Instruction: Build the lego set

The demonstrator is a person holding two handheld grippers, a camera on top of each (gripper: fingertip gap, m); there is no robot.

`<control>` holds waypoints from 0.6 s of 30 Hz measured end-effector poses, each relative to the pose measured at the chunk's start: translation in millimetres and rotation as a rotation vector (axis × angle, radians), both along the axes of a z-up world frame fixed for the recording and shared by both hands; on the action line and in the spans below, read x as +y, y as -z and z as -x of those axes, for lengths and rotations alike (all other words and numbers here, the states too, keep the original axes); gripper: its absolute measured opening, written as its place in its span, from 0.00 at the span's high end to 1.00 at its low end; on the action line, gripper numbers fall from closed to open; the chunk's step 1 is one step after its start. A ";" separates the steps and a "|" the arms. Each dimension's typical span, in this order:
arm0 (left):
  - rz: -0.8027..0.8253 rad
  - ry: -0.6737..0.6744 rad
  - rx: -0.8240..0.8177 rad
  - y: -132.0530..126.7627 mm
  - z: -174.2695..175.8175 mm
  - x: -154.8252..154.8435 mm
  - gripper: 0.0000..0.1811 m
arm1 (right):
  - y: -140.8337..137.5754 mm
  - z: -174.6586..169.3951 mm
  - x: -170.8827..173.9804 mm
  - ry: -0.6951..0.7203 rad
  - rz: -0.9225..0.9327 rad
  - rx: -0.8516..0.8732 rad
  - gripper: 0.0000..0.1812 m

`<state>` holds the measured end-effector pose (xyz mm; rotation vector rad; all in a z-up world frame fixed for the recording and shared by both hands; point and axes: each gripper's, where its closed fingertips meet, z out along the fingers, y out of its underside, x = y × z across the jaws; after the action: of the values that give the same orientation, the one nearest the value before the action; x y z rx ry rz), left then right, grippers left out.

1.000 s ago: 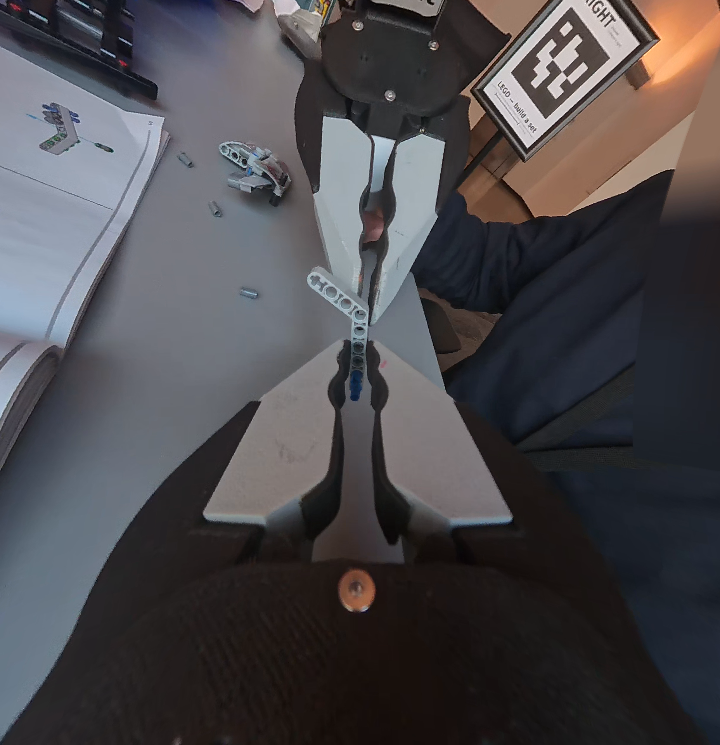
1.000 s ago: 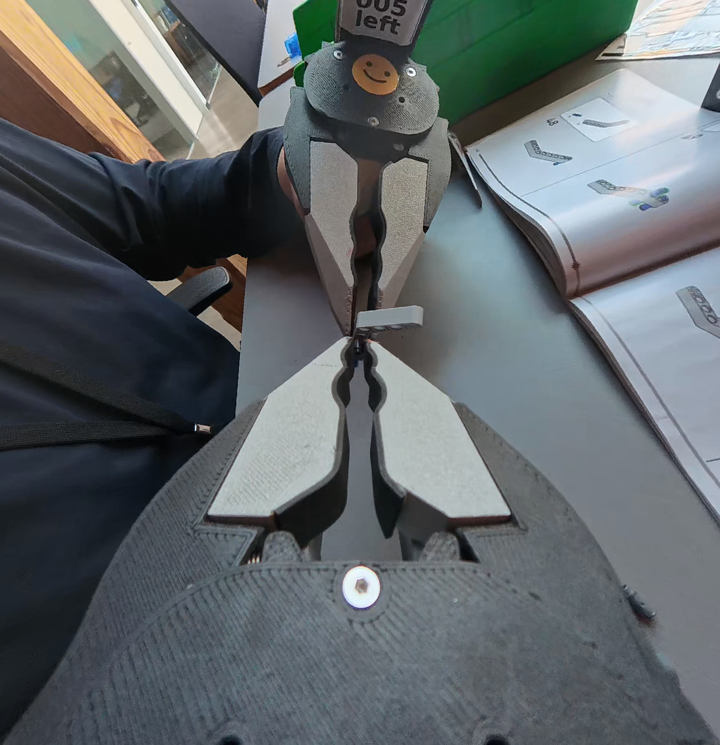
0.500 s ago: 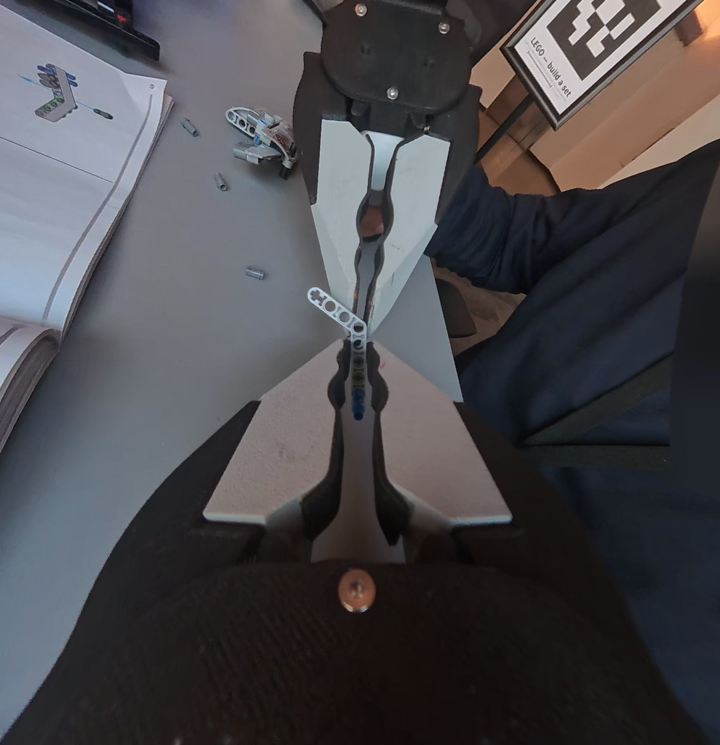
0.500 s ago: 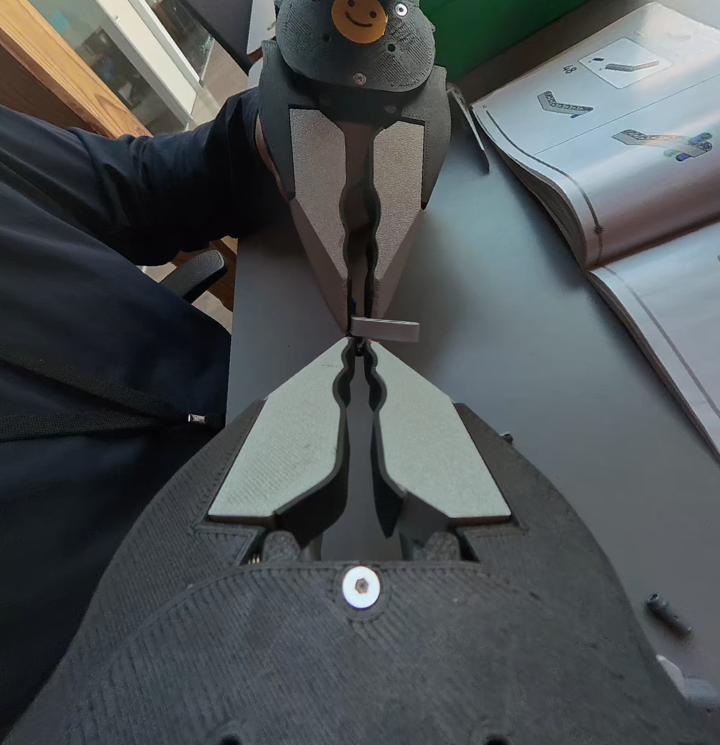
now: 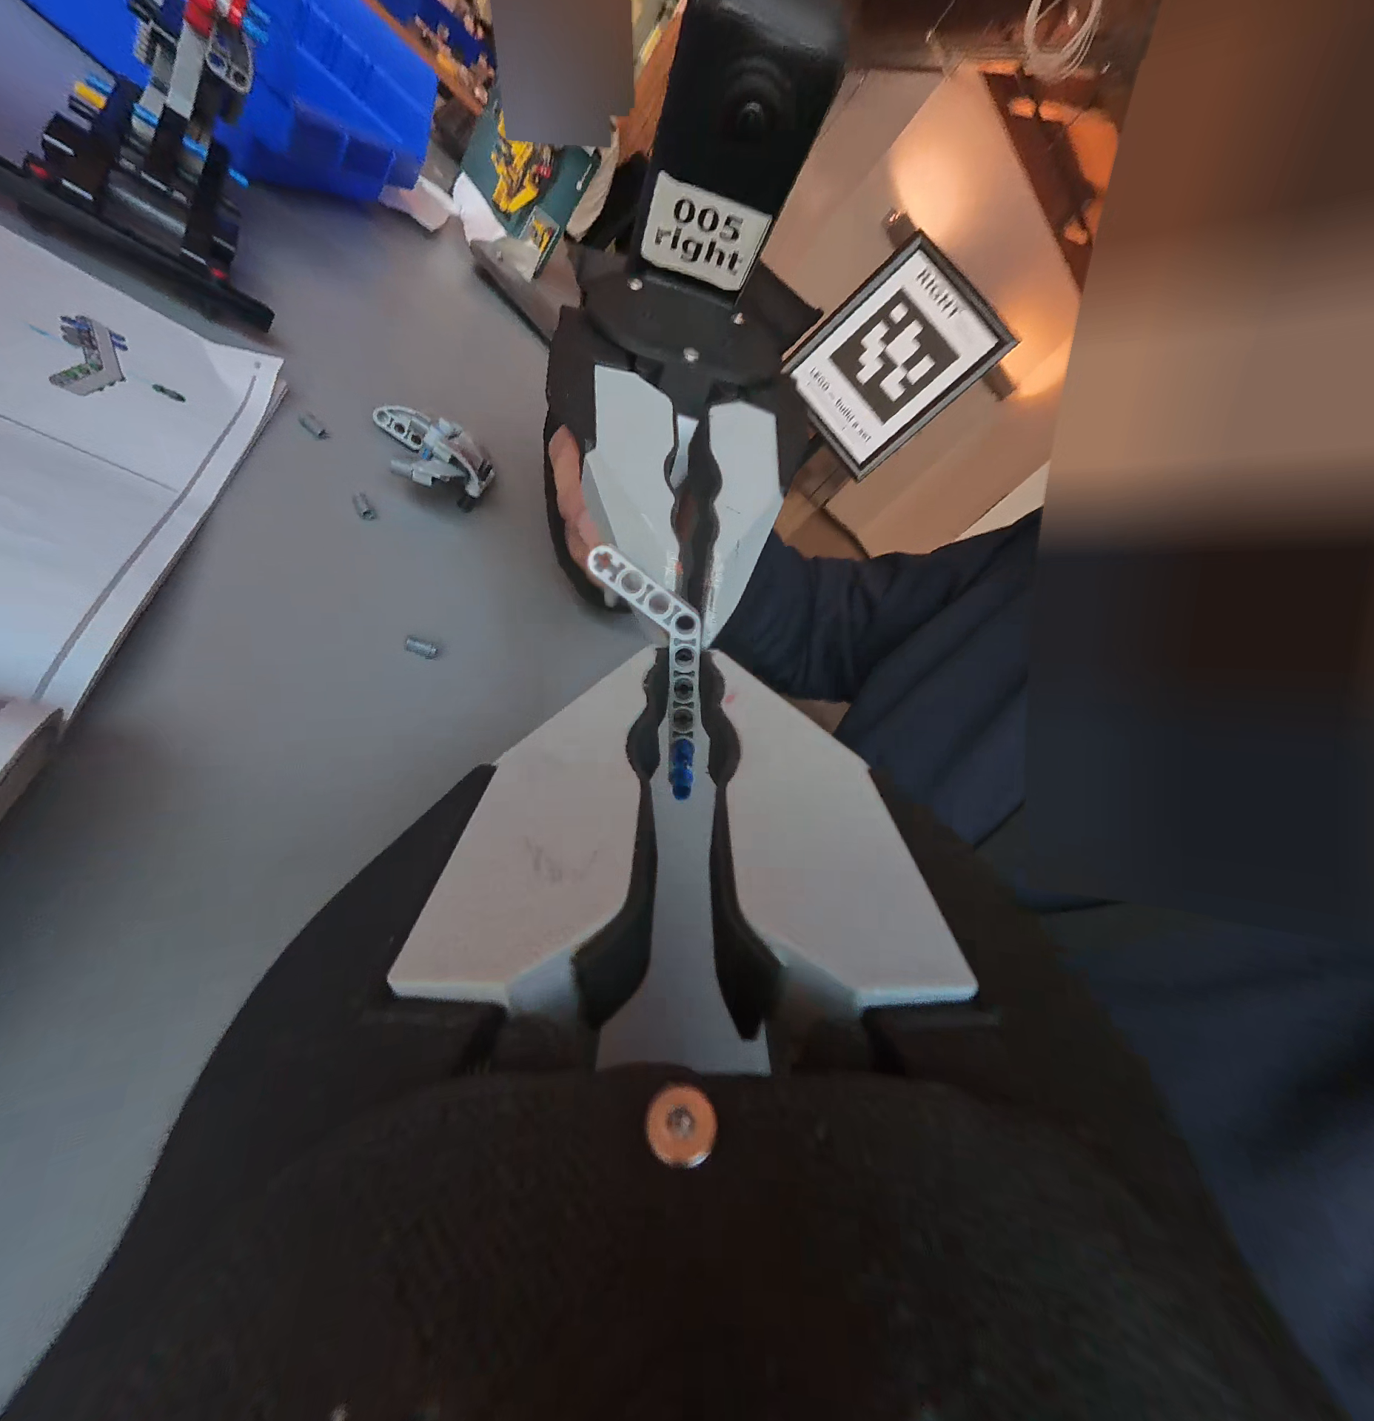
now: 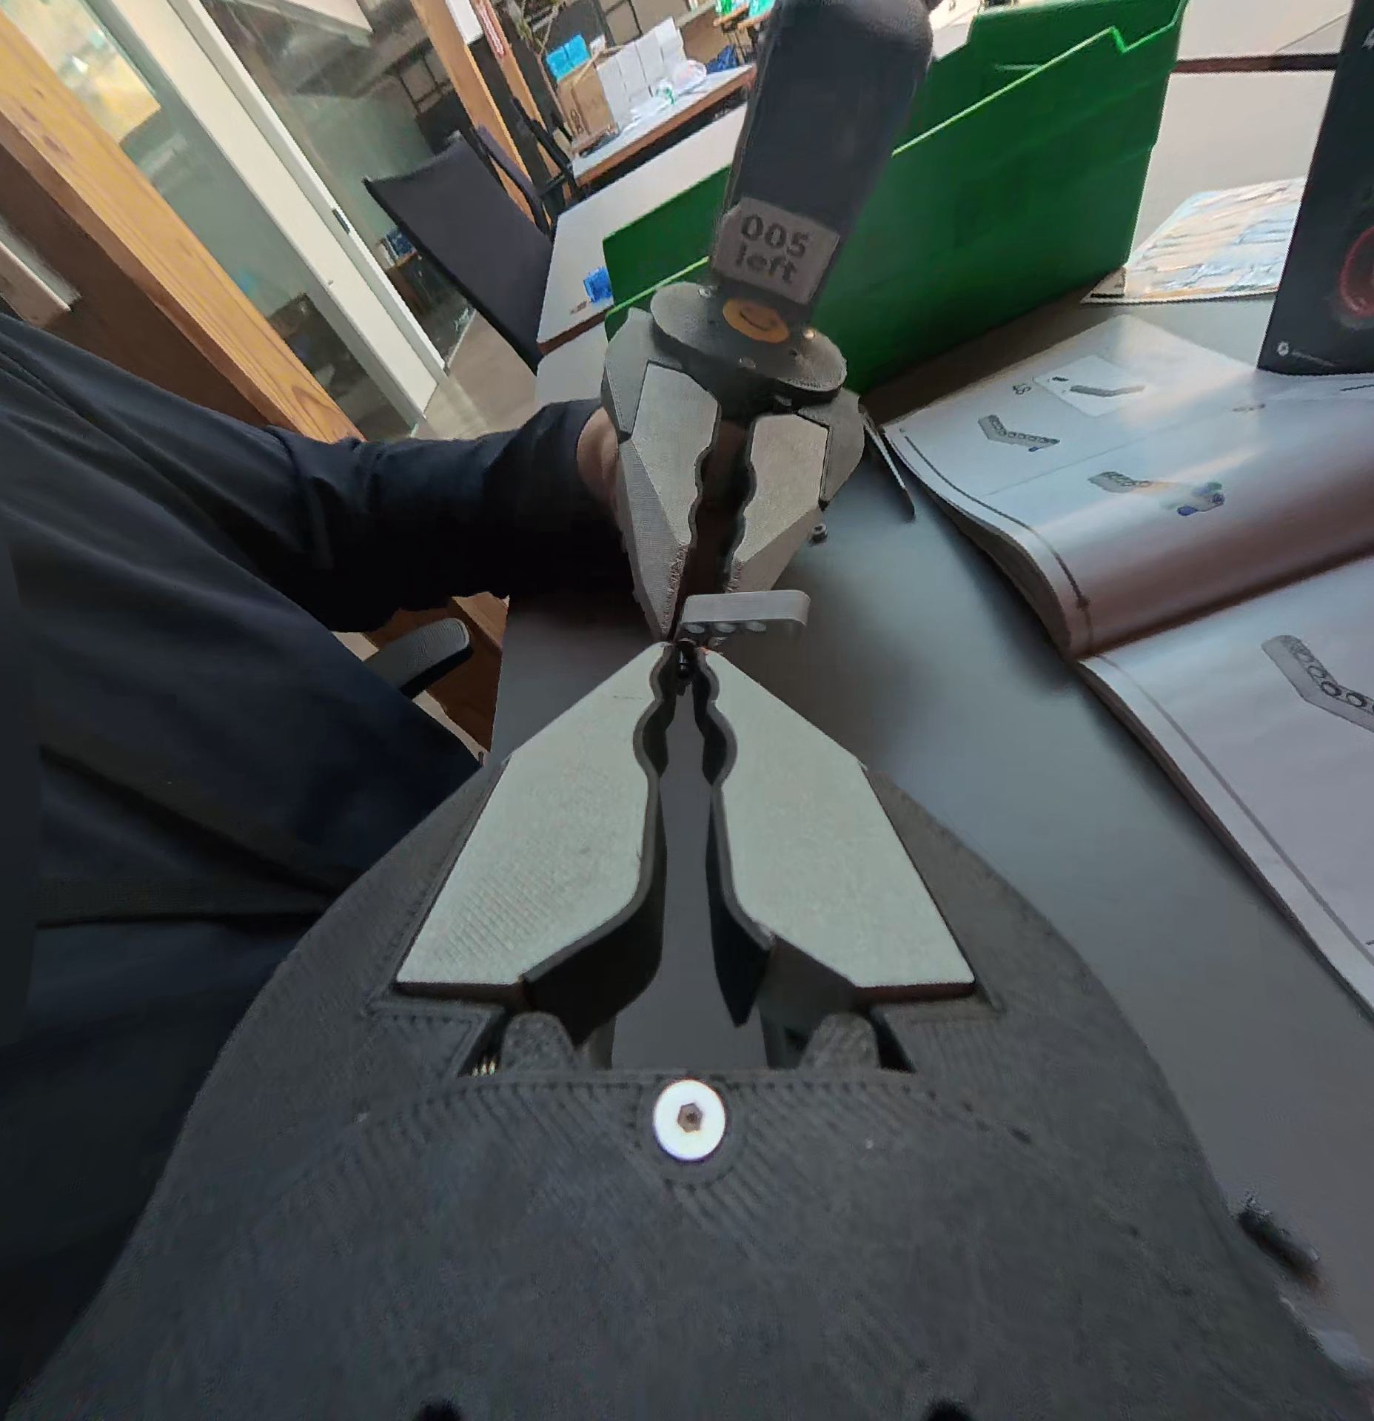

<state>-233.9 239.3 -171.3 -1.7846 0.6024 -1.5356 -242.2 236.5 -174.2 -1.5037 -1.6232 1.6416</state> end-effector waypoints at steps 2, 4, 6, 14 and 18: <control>0.017 -0.006 -0.085 -9.0 0.6 1.3 0.98 | -9.0 0.4 1.7 0.013 0.034 0.043 1.00; 0.025 -0.014 -0.139 -14.6 0.9 2.8 0.98 | -15.8 0.6 3.8 0.031 0.031 0.075 1.00; 0.022 -0.017 -0.169 -18.5 1.7 3.3 0.98 | -20.6 0.8 6.0 0.054 0.009 0.100 1.00; 0.010 -0.059 -0.198 -22.1 2.7 7.5 0.98 | -29.4 0.7 10.6 0.085 0.048 0.147 1.00; 0.014 -0.075 -0.243 -26.7 2.9 8.9 0.98 | -33.5 1.0 12.0 0.111 0.046 0.172 1.00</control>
<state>-236.9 248.1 -144.5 -1.5808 0.4026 -1.6760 -243.2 248.6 -140.7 -1.4056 -1.3959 1.7066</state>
